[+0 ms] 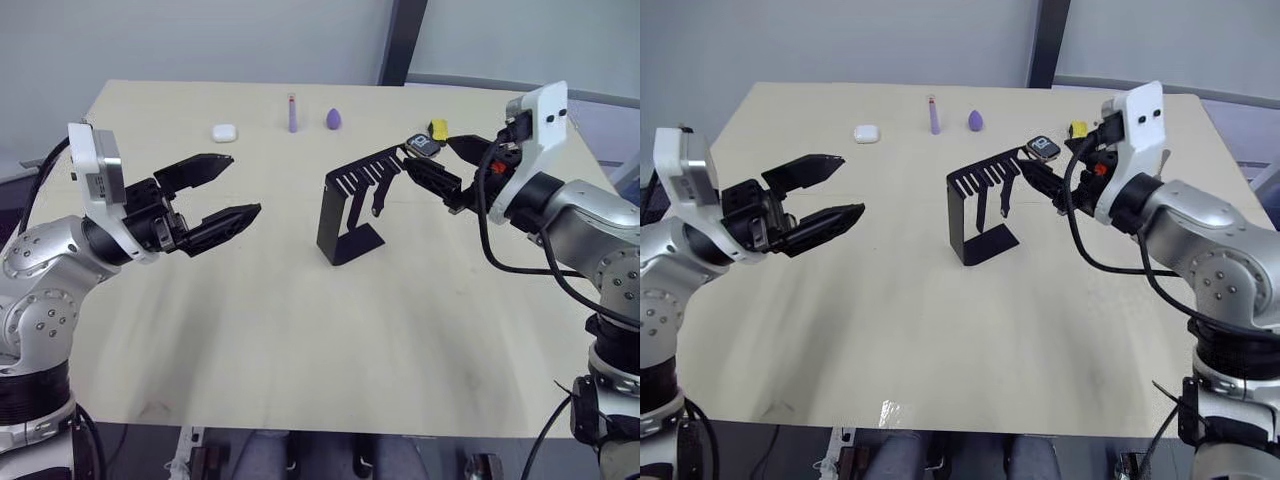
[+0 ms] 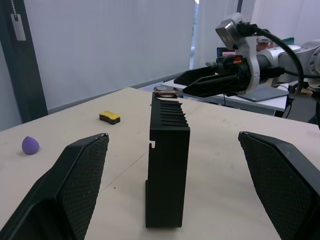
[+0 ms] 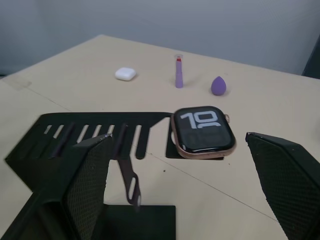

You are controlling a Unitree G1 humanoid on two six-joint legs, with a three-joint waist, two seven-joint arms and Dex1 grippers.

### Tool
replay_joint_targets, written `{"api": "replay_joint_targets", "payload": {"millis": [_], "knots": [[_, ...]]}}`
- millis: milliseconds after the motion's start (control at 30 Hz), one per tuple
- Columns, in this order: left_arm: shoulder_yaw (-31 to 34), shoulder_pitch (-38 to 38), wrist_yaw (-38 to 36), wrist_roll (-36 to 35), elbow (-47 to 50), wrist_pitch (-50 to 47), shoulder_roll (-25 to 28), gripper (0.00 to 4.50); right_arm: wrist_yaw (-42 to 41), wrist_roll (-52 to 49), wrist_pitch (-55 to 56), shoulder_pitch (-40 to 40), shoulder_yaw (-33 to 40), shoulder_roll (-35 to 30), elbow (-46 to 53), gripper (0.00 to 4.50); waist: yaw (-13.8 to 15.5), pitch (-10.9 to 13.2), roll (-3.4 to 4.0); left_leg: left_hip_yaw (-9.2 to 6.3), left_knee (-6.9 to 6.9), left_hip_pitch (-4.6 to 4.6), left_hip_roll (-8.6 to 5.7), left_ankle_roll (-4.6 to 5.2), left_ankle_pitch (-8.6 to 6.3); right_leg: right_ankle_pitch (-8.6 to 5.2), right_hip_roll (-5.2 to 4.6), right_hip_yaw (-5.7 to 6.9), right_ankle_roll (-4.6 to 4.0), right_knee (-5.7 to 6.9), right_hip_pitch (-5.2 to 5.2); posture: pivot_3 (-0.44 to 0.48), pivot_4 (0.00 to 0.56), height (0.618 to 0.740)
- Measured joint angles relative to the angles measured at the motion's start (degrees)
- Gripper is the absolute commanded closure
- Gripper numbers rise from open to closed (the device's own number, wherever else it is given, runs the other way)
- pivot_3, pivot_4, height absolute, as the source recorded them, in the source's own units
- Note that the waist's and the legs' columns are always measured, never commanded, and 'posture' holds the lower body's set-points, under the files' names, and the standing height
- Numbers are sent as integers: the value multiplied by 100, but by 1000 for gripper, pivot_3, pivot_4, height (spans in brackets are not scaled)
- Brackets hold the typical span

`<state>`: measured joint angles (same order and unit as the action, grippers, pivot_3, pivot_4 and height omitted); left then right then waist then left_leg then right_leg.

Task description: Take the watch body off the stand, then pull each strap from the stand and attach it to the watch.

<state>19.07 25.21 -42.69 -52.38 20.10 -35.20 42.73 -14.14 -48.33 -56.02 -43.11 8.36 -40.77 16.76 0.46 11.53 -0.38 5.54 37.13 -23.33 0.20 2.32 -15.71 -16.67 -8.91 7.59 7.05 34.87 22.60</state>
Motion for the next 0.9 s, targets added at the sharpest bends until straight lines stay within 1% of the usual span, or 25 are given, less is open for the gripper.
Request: {"api": "replay_joint_targets", "payload": {"millis": [133, 233, 367, 633, 733, 900], "knots": [[-67, -7, 115, 17, 92, -1, -144, 22, -306, 447, 202, -474, -160, -5, -677, 0, -52, 1, -1, 6, 8, 1, 2, 5, 1, 5, 1, -11, 7, 5, 0, 0, 150, 740], [-116, -2, 170, 21, 197, -1, -154, 22, -552, 572, 247, -737, -176, 30, -865, 0, -61, 1, -1, 7, 8, 5, 11, 1, 2, 6, 7, -13, 6, 12, 0, 0, 150, 740], [-116, -1, 251, 19, 204, -2, -156, 22, -782, 637, 234, -848, -249, 212, -1027, 0, -65, 1, -1, 11, 11, 5, 37, -11, 2, 13, 32, -14, -8, 9, 2, 0, 150, 740], [-115, -2, 405, 15, 380, 2, -188, 22, -1063, 1154, 422, -1022, -557, 375, -1427, 0, -68, 1, -1, 22, 13, 4, 40, -12, 3, 16, 34, -23, -13, 10, 8, 0, 150, 740], [-116, -3, 432, 13, 413, 20, -279, 22, -1173, 1353, 569, -1117, -595, 543, -1664, 0, -67, 1, -1, 26, 13, 4, 44, -13, 4, 17, 36, -24, -16, 12, 12, 0, 150, 740], [-115, -52, 440, 17, 469, 20, -290, 22, -1404, 1451, 597, -1285, -591, 606, -1888, 0, -69, 1, -1, 29, 13, 4, 44, -13, 3, 18, 36, -26, -16, 10, 13, 0, 150, 740]]}}
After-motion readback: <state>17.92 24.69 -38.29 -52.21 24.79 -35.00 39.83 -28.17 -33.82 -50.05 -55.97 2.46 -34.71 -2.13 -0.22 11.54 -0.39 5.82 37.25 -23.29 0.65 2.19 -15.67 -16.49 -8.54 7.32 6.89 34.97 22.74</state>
